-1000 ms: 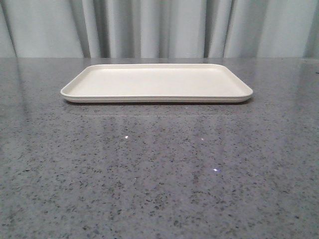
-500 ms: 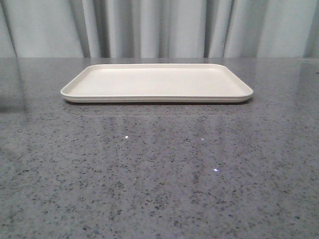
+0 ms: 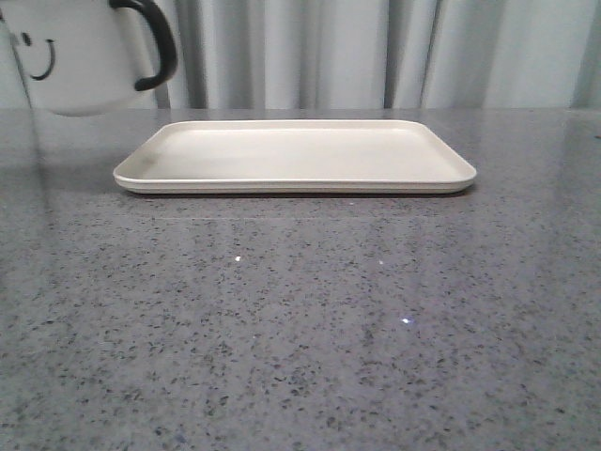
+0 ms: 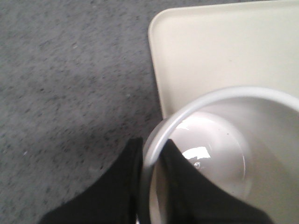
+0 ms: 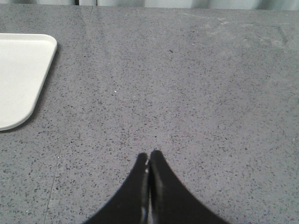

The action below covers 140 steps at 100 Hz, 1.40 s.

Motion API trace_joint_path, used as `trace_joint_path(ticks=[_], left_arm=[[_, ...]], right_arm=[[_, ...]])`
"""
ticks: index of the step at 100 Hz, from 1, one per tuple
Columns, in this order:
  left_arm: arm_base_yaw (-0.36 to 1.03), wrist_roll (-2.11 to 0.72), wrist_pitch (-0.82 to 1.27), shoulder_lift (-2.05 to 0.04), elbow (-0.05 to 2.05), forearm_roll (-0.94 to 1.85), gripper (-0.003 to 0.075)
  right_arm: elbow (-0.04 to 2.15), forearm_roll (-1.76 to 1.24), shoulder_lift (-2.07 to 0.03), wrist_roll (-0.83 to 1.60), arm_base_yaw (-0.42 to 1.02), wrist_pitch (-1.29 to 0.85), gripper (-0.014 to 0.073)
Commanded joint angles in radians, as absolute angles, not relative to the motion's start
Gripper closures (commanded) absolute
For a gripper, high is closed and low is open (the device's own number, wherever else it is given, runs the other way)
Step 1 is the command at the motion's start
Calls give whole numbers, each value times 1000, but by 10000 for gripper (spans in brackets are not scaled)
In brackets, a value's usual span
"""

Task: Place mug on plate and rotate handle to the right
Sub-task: 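Lift the mug with the left gripper and carry it over the tray, then lower the mug onto the tray, open the left gripper, withdraw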

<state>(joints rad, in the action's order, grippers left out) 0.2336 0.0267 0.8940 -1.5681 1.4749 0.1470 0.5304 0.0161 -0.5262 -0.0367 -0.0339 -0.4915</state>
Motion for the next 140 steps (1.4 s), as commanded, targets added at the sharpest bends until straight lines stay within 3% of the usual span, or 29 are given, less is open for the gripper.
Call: trace_joint_path(ticks=[1,40,104,114,140], left_arm=[[285,-10,859,-1592,1583,165,739],[432,-110,946,-1824,1860,161,739],[457,-135,936,-1896,1883,159,732],[457,-135,936,-1898,1883,159,673],[455,-135,936,-1902,1883,161,409]], right_arm=[[561,17,-535,-28,-39,-419,662],[561,17,-535,-28,-39,-421,662],[561,17,-535,-28,-39,-452,662],[561,17,-535,-28,-39,-452,662],[561,17,-535,-28,-39,-452,662]])
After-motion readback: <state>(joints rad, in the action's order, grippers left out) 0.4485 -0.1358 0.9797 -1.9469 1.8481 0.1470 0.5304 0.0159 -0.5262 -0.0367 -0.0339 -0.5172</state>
